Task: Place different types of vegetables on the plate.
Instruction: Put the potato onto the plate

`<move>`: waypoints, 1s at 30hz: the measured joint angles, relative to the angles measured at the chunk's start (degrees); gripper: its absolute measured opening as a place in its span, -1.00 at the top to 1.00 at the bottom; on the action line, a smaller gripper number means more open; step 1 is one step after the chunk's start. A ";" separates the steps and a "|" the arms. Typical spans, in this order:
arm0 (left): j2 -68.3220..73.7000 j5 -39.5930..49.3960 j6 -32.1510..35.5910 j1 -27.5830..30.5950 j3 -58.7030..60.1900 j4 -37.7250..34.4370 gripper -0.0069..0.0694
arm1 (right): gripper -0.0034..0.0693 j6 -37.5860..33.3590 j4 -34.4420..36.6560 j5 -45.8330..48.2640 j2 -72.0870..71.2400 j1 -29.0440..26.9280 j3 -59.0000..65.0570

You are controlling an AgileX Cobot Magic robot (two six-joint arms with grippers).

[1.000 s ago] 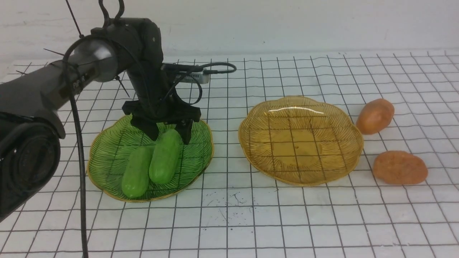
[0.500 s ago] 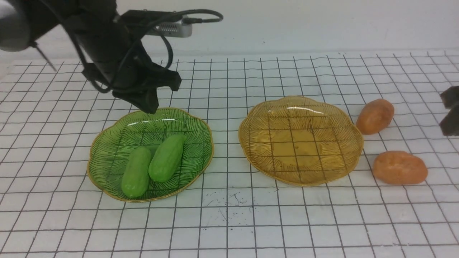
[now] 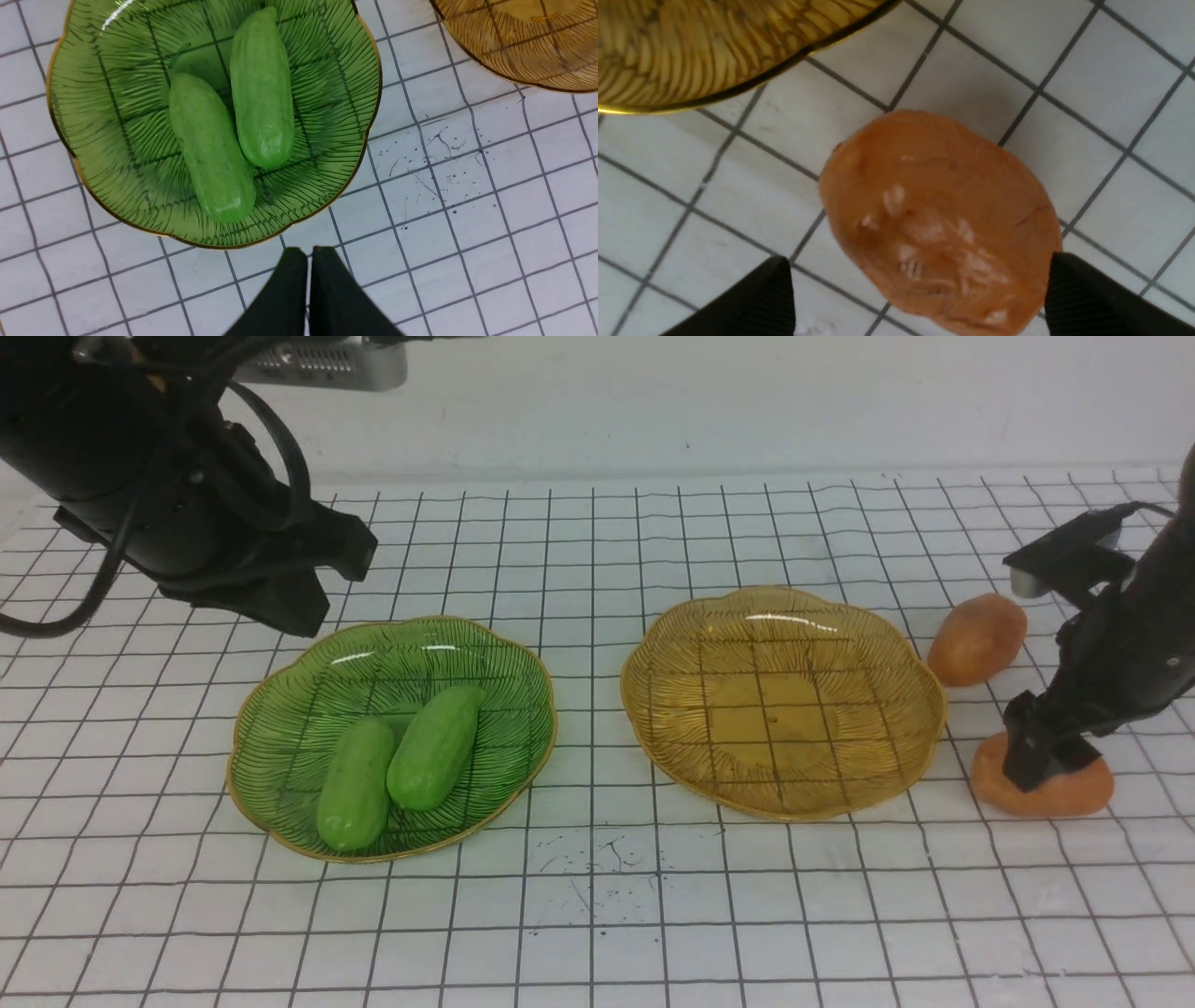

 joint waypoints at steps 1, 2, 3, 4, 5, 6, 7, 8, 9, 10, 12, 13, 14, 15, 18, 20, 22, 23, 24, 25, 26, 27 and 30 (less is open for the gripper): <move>0.00 0.00 0.00 0.00 0.05 0.00 0.84 | -0.99 -0.15 -0.74 -0.71 0.64 0.05 0.00; 0.00 0.00 0.00 0.00 0.05 0.00 0.84 | -0.99 -0.30 -1.10 -1.22 1.02 0.10 0.00; 0.00 0.00 0.00 0.00 0.05 0.00 0.84 | -0.99 -0.35 -1.23 -1.67 1.46 0.10 0.00; 0.00 0.00 0.00 0.00 0.05 0.00 0.84 | -0.99 -0.43 -1.45 -1.91 1.78 0.10 -0.09; 0.00 0.00 0.00 0.00 0.05 0.00 0.84 | -0.99 -0.67 -1.61 -2.31 2.38 0.10 -0.11; -0.05 0.00 0.00 0.00 0.05 0.00 0.84 | -0.99 -0.82 -1.62 -2.71 2.81 0.10 -0.11; -0.04 0.00 0.00 0.00 0.05 0.00 0.84 | -0.99 -0.94 -1.73 -2.95 3.40 0.16 -0.11; -0.04 0.00 0.00 0.00 0.05 0.00 0.84 | -0.99 -1.18 -1.91 -3.23 3.71 0.16 -0.17; -0.04 0.00 0.00 0.00 0.05 0.00 0.84 | -1.00 -1.53 -1.91 -3.76 4.18 0.16 -0.39; -0.04 0.00 0.00 0.00 0.05 0.00 0.84 | -1.00 -1.85 -1.91 -4.05 4.53 0.16 -0.68; -0.04 0.00 0.00 0.00 0.05 0.00 0.84 | -1.00 -1.95 -1.91 -4.32 4.96 0.16 -0.89; -0.04 0.00 0.00 0.00 0.05 0.00 0.84 | -1.00 -2.02 -1.91 -4.62 5.48 0.20 -1.06; -0.04 0.00 0.00 0.00 0.05 0.00 0.84 | -1.00 -2.02 -1.91 -4.71 5.71 0.20 -1.28; -0.04 0.00 0.00 0.00 0.05 0.00 0.84 | -0.99 -2.02 -1.85 -4.86 5.90 0.20 -1.35; -0.04 0.00 0.00 0.00 0.05 0.00 0.84 | -0.90 -1.10 -1.80 -5.11 6.01 0.22 -1.42; -0.04 0.00 0.00 0.00 0.05 0.00 0.84 | -0.77 0.13 -1.80 -4.45 6.01 0.22 -1.61; -0.04 0.00 0.00 0.00 0.05 0.00 0.84 | -0.75 1.44 -1.80 -2.36 6.33 0.22 -2.68; -0.04 0.00 0.00 0.00 0.05 0.00 0.84 | -0.75 2.34 -1.80 -0.80 6.44 0.22 -3.46; -0.04 0.00 0.00 0.00 0.05 0.00 0.84 | -0.75 2.49 -1.80 -0.80 6.51 0.22 -3.63; -0.04 0.00 0.00 0.00 0.05 0.00 0.84 | -0.75 3.91 -1.35 2.63 6.63 0.22 -4.80; -0.04 0.00 0.00 0.00 0.05 0.00 0.84 | -0.75 5.04 -0.74 5.63 6.63 0.22 -5.87; -0.04 0.00 0.00 0.00 0.05 0.00 0.84 | -0.75 6.11 -0.03 7.75 6.63 0.22 -6.72; -0.04 0.00 0.00 0.00 0.05 0.00 0.84 | -0.75 9.53 2.12 9.17 5.10 0.27 -10.01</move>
